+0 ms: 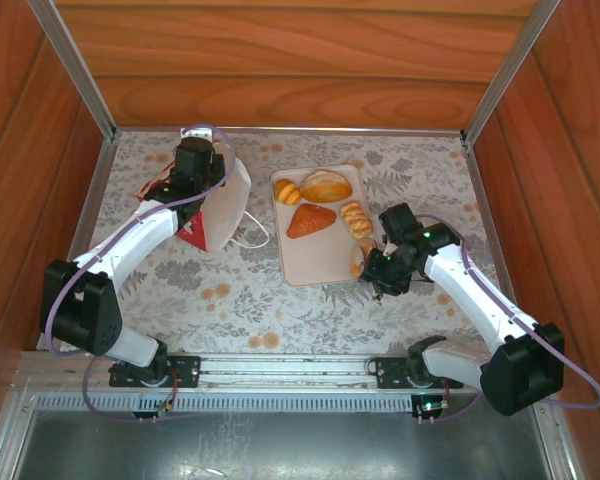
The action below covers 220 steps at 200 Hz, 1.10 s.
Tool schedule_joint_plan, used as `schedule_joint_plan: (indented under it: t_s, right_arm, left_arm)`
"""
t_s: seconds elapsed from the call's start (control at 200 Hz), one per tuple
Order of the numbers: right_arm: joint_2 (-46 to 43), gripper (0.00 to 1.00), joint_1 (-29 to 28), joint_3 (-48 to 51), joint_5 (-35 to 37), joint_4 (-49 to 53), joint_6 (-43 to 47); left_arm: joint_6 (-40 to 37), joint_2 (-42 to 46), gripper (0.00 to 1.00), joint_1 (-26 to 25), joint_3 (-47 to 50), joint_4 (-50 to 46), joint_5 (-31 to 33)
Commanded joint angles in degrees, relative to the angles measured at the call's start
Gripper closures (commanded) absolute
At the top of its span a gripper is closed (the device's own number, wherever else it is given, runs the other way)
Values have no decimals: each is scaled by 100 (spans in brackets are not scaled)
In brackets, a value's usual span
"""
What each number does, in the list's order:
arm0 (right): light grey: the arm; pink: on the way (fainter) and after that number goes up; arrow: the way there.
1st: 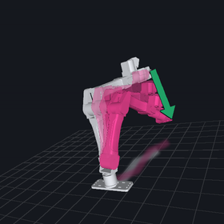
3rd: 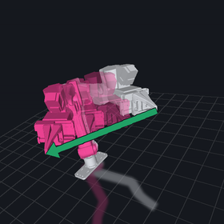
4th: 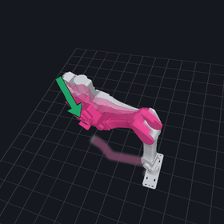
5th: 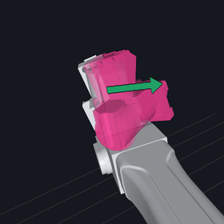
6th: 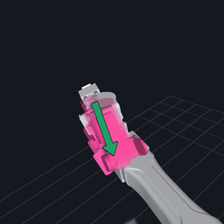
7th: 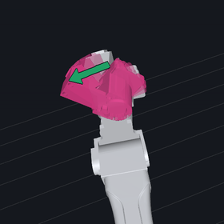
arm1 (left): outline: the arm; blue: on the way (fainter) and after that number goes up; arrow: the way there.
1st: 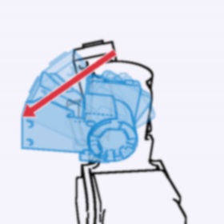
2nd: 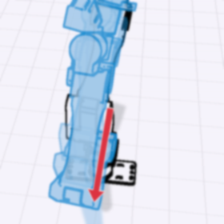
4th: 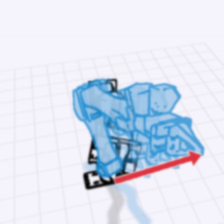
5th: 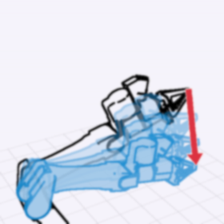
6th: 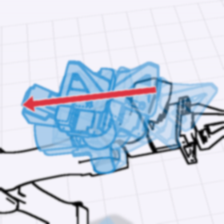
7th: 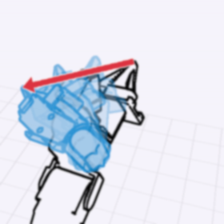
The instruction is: Take the fake bread out of the paper bag
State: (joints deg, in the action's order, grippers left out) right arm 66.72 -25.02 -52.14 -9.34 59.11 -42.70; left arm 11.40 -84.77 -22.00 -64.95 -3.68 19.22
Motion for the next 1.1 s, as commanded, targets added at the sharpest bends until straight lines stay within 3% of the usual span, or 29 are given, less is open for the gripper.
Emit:
schedule_joint_plan:
  t_s: [0.0,0.26,0.795,1.095]
  right_arm:
    - [-100,51,67,-133,122,148,-44]
    - [-287,39,67,-152,29,180,-98]
    - [-454,37,68,-528,322,667,-81]
    - [-507,42,68,-1352,291,1005,128]
  left_arm:
    - [55,74,100,39,32,78,-41]
    - [64,39,100,39,8,80,-85]
    - [62,30,100,42,-21,85,-95]
    - [-94,81,100,42,-19,80,-103]
